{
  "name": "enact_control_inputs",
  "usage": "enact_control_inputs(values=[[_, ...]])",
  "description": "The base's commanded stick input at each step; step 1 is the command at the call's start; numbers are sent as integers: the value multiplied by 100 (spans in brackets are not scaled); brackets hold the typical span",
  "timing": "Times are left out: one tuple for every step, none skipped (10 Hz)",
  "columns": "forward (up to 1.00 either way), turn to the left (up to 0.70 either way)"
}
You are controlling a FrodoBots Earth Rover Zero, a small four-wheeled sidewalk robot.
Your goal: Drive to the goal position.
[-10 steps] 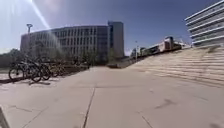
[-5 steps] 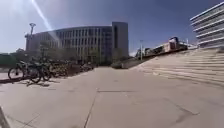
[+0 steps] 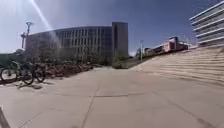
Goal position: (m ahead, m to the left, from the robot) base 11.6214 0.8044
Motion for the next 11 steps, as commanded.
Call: enact_control_inputs(values=[[70,0],[70,0],[70,0],[70,0],[70,0],[70,0],[70,0],[70,0],[70,0],[70,0],[70,0]])
